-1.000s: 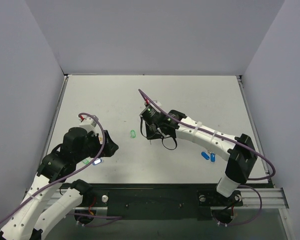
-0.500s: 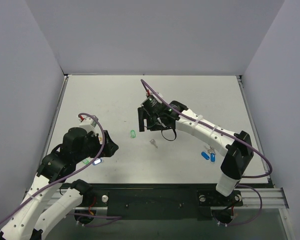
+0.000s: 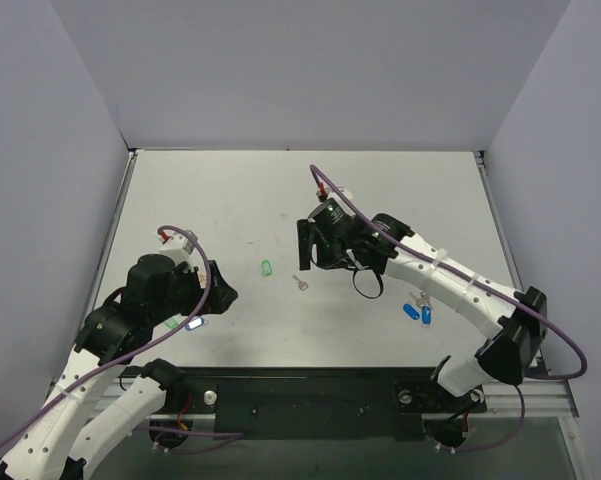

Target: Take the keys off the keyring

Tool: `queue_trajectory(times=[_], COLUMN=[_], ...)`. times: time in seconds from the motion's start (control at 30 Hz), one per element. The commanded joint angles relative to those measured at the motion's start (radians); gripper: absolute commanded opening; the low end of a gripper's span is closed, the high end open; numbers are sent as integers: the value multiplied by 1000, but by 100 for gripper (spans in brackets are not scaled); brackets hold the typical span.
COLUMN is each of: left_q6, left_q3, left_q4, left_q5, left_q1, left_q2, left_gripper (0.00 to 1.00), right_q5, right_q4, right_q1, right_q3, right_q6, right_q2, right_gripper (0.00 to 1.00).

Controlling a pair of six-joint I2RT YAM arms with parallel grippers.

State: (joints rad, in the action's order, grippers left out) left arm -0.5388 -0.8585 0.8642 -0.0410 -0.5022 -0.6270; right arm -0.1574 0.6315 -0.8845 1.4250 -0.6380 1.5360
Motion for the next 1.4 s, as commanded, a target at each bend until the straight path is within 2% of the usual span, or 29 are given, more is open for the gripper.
queue_trajectory(times=[0.0,0.47,0.73,0.83,1.0,1.2,1.37], left_q6=[3,7,11,14,16,22,28], left_q3=[-4,-1,-1,-2,-2,3,1], left_q4=[-17,-22,-30,-28,-36,-48,-70], left_q5=[-17,-25,-48,-51,-57,-69,-68], left_q1=[10,33,45,47,63,100,117], left_q2=[-4,-13,-42,-50,-30,-25,-33], left_gripper=[91,92,94,94,94,95,95], right_q5=[-86,-313,-407,-487,-499,-556,-580], right_q4=[16,10,106,171,181,226,267], right_q1=[-7,-4,-2,-4,-4,-5,-5], right_q3=[-57,-282,-354,-366,-431,-497,-557], right_q6=[18,67,40,-1,-5,-34,-52], right_q2=[-157,-655,-931,-1005,-1180,-1318,-1369], right_gripper=[83,82,82,82,83,87,89])
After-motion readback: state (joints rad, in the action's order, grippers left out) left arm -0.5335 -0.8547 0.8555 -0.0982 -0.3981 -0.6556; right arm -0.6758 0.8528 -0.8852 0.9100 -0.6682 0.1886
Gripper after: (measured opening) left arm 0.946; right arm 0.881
